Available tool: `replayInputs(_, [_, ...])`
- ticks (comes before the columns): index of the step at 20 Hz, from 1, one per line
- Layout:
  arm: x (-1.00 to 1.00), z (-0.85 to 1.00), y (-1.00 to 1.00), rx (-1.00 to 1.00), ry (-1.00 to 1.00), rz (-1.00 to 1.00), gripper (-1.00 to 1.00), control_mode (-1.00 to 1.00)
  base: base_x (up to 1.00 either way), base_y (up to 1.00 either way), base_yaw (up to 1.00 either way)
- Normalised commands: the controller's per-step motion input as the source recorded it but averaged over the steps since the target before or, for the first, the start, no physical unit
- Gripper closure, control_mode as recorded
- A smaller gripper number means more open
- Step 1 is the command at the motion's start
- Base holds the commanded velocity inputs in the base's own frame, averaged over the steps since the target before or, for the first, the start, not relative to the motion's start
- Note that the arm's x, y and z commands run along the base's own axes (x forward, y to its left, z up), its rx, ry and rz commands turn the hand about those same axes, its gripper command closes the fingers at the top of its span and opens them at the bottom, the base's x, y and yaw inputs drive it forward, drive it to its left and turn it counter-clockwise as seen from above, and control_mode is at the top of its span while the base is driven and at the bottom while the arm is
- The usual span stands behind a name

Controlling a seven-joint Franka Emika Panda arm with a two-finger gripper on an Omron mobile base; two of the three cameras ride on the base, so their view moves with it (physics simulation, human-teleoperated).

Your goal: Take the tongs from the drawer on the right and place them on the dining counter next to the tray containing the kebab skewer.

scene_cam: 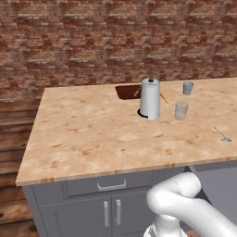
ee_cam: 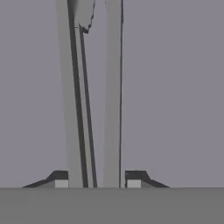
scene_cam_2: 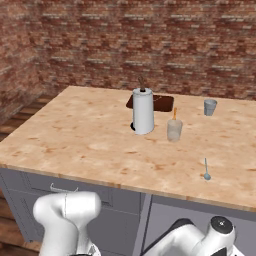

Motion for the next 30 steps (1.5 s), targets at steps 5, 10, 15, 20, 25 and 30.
replayInputs(5, [-0.23, 0.46, 0.03, 0.0, -0.06, 0.0, 1.0, -1.0, 0.0, 0.0, 0.0])
replayInputs(10, [-0.29, 0.47, 0.04, 0.0, -0.07, 0.0, 1.0, -1.0, 0.0, 0.0, 0.0])
replayInputs(15, [-0.33, 0.44, 0.18, 0.0, -0.07, -0.07, 1.0, -1.0, 0.0, 0.0, 0.0])
replayInputs(20, [-0.25, 0.46, 0.39, 0.0, -0.09, -0.14, 1.0, -1.0, 0.0, 0.0, 0.0])
replayInputs(25, [-0.23, 0.7, 0.57, 0.0, -0.06, -0.13, 1.0, -1.0, 0.0, 0.0, 0.0])
replayInputs(30, [-0.3, 0.79, 0.68, -0.04, -0.05, -0.08, 1.0, -1.0, 0.0, 0.0, 0.0])
